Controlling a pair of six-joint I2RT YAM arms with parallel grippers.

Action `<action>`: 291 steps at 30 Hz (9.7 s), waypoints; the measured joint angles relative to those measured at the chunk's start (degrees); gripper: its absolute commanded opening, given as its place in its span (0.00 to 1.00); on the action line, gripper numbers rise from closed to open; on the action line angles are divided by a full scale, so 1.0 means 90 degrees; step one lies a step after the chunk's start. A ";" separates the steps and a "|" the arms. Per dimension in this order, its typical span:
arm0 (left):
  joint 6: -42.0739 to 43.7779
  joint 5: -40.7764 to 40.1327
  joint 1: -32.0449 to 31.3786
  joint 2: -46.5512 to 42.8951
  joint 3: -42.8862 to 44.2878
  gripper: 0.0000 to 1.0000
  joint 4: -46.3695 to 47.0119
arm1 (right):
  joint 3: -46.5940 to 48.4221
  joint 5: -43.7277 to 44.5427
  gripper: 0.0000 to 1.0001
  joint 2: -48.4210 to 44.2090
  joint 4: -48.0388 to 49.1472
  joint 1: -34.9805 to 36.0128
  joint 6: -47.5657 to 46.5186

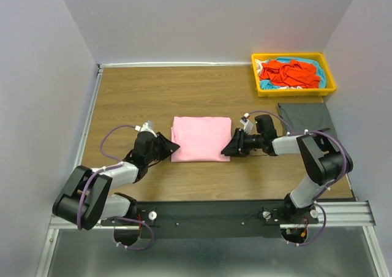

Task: Fold and stack the t-shirts
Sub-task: Fold the tshirt, then neatly place the folded tshirt to the corner, then reset both grippers

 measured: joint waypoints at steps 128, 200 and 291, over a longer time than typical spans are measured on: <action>0.5348 -0.3271 -0.5100 0.4291 0.6606 0.42 -0.4874 | 0.1472 0.5974 0.99 -0.2771 -0.5221 -0.0627 -0.0809; 0.4974 -0.4051 -0.1195 -0.0583 0.3995 0.82 -0.4345 | 0.3521 0.7694 0.01 -0.0061 -0.5144 -0.0182 -0.3179; 0.4515 -0.3842 -0.0843 -0.0988 0.3269 0.84 -0.4095 | 0.4189 1.1601 1.00 -0.1564 -0.3878 -0.3436 -0.4350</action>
